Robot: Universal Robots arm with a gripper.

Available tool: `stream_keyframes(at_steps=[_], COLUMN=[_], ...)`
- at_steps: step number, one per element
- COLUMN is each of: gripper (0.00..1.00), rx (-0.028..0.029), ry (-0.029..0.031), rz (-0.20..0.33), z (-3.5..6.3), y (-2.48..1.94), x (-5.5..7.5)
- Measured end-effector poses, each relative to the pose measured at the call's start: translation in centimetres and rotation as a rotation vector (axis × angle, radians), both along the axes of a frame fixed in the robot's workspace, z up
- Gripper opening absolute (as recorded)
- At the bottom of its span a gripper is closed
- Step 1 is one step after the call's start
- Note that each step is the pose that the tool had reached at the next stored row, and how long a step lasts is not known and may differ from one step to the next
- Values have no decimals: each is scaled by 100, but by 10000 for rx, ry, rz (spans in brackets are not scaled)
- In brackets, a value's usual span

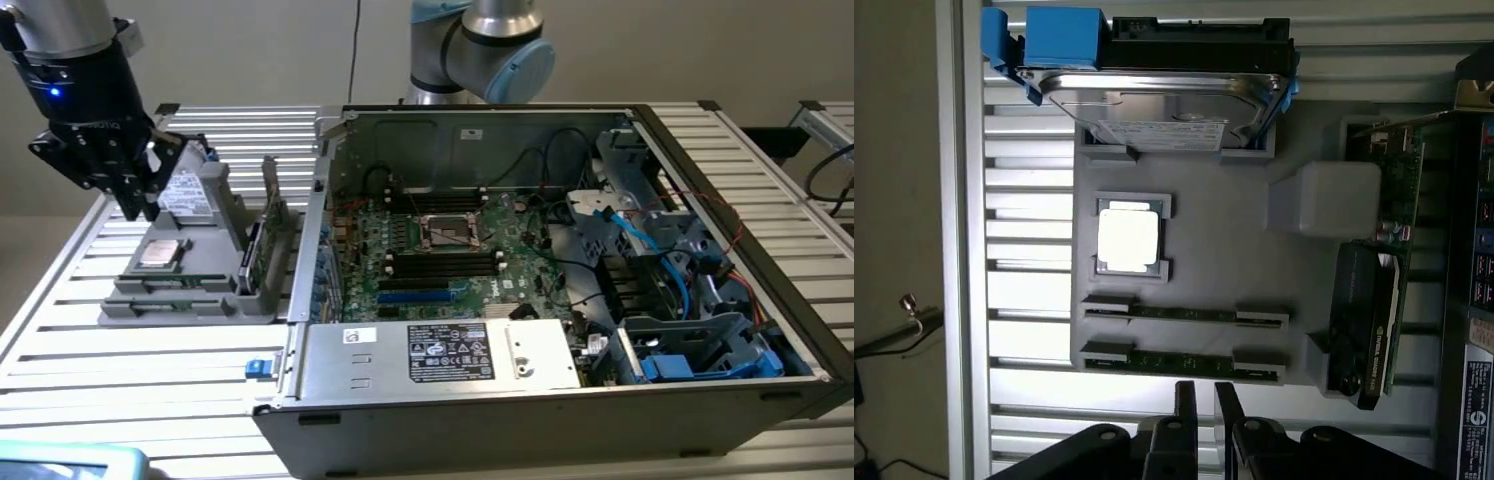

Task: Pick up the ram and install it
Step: 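Pick up the ram and move it above insertion slot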

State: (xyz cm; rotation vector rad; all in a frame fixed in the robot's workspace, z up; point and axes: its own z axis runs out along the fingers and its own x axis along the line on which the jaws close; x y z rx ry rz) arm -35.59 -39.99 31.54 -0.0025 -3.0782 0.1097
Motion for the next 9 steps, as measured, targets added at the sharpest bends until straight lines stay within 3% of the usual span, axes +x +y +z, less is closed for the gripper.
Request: stream_keyframes(at_steps=[1, 2, 9], gripper=[24, 31, 31], rx=[-1, 0, 0], ry=[0, 0, -4], rz=[0, 0, 18], z=[0, 0, -2], y=[0, 0, 0], x=[0, 0, -6])
